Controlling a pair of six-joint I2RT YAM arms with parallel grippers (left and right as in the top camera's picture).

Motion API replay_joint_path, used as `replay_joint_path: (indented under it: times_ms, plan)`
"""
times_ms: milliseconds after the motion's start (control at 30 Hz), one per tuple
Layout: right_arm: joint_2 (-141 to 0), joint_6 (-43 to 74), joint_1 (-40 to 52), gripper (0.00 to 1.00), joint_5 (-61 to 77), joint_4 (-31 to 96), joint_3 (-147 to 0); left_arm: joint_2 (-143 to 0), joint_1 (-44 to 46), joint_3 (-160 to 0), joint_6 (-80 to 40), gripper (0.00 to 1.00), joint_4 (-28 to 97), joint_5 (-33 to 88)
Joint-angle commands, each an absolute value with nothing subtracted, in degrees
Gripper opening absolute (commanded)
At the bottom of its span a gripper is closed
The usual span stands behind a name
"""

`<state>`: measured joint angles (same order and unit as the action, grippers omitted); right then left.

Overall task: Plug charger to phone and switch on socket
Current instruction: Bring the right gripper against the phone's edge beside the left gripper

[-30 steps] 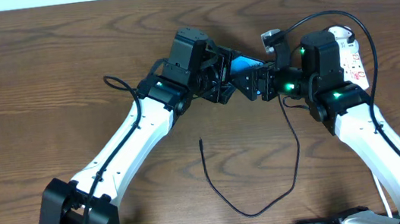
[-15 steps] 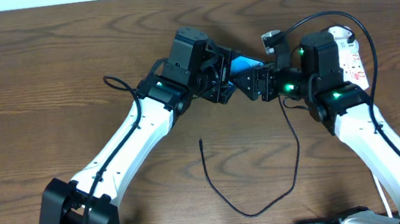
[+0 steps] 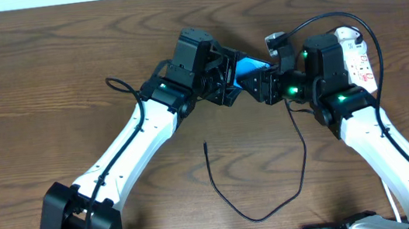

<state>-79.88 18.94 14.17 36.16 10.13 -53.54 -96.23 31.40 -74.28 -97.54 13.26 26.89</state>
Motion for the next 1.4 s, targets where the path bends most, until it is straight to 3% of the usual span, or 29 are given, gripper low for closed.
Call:
replay_joint_path:
  times_ms: [0, 1367]
  plan:
    - [-79.7, 18.8, 14.5, 0.45, 35.9, 10.2, -54.6, -94.3, 31.5, -74.8, -97.8, 0.07, 12.7, 27.8]
    - [-79.7, 18.9, 14.7, 0.17, 35.9, 10.1, -54.6, -94.3, 31.5, -74.8, -97.8, 0.07, 12.8, 27.9]
